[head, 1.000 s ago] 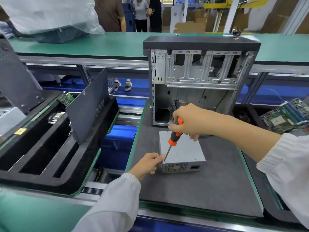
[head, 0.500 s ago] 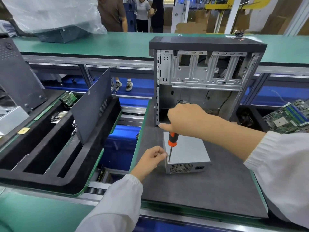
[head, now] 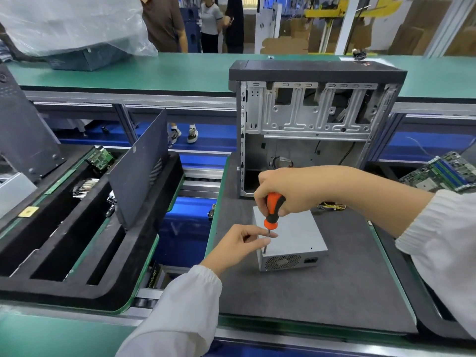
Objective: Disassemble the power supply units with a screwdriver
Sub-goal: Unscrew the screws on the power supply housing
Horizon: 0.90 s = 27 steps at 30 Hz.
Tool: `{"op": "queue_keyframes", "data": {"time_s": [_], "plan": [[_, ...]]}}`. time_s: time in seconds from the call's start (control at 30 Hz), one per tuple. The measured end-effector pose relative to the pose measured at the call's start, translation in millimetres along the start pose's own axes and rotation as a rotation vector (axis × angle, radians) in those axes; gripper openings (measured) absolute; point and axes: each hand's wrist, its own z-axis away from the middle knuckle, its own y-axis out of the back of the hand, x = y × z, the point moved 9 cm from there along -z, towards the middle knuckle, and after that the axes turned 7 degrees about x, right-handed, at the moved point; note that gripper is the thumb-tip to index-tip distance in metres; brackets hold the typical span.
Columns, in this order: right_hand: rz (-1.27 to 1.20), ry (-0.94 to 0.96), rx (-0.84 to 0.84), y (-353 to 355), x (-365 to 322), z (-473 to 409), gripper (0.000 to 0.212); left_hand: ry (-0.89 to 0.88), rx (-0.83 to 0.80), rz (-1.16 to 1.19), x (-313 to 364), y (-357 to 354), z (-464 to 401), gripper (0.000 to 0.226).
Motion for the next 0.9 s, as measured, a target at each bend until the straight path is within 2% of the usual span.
{"op": "queue_keyframes", "data": {"time_s": [0.07, 0.13, 0.23, 0.33, 0.47, 0.5, 0.6, 0.7, 0.73, 0.8, 0.87, 0.9], "plan": [[-0.086, -0.066, -0.015, -0.2, 3.2, 2.4, 0.028, -0.022, 0.006, 0.021, 5.9, 0.1, -1.9, 0.013], [-0.159, -0.238, 0.02, 1.8, 14.7, 7.2, 0.052, -0.037, 0.021, 0.004, 7.4, 1.2, -3.3, 0.01], [0.02, -0.442, 0.083, 6.0, 28.3, 11.6, 0.07, -0.038, 0.061, -0.019, 5.1, 3.5, -6.2, 0.008], [0.132, -0.357, 0.1, 5.7, 18.9, 6.5, 0.058, -0.043, 0.093, -0.013, 6.0, 5.0, -8.0, 0.007], [0.101, -0.222, -0.019, 0.9, 9.1, 9.2, 0.013, -0.034, 0.087, -0.012, 9.7, 6.2, -9.9, 0.006], [0.105, -0.185, -0.027, 1.3, 5.6, 11.1, 0.011, -0.033, 0.066, -0.011, 11.8, 5.0, -10.5, 0.008], [0.123, -0.134, -0.027, 0.1, 1.7, 14.2, 0.032, -0.048, -0.009, -0.005, 20.1, -1.0, -11.6, 0.014], [0.048, -0.118, -0.036, -0.7, 1.6, 14.2, 0.025, -0.064, -0.005, 0.008, 23.7, -0.6, -11.7, 0.015], [-0.014, -0.15, -0.036, -0.4, 5.5, 14.0, 0.026, -0.063, 0.008, 0.013, 23.2, 0.5, -12.0, 0.016], [-0.121, -0.288, 0.016, 2.6, 19.6, 13.4, 0.045, -0.057, 0.034, 0.017, 23.0, 2.3, -13.0, 0.015], [-0.045, -0.402, 0.051, 3.5, 29.5, 12.8, 0.062, -0.051, 0.061, 0.006, 23.1, 3.0, -15.0, 0.015], [0.032, -0.413, 0.059, 3.2, 30.6, 10.5, 0.063, -0.044, 0.07, 0.003, 22.7, 2.9, -16.1, 0.015]]}}
